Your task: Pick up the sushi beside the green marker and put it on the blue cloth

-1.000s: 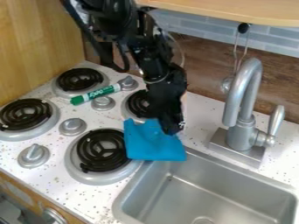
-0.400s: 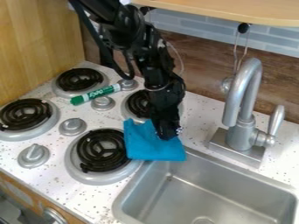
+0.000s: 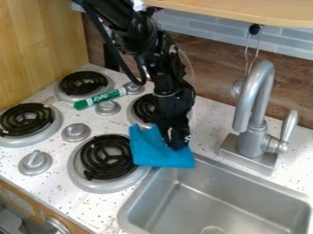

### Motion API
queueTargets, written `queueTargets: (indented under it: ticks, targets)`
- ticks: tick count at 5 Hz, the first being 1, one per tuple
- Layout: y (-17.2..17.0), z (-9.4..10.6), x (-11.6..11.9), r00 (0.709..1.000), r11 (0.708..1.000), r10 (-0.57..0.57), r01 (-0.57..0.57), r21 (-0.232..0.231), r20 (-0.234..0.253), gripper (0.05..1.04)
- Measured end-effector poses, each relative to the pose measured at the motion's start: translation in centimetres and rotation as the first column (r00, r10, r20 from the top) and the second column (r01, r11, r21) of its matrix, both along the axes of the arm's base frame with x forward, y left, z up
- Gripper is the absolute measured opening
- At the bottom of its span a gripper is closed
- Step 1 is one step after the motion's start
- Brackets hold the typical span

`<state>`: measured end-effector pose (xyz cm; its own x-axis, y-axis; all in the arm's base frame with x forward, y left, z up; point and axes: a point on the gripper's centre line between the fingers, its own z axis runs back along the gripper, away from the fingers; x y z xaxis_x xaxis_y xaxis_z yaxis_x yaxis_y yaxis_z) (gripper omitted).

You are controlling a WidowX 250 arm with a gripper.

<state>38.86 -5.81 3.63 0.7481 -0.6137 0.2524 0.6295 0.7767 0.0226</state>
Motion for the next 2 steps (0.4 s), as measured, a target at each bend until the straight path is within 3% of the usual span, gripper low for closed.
queueTargets:
  ticks: [1, 2]
  targets:
    - [0.40, -0.07, -0.27, 1.000, 1.000, 0.021, -0.021, -0.014, -0.023, 1.010]
    - [0.96, 0.75, -0.77, 0.999, 0.999, 0.040, -0.041, -0.020, -0.019, 1.005]
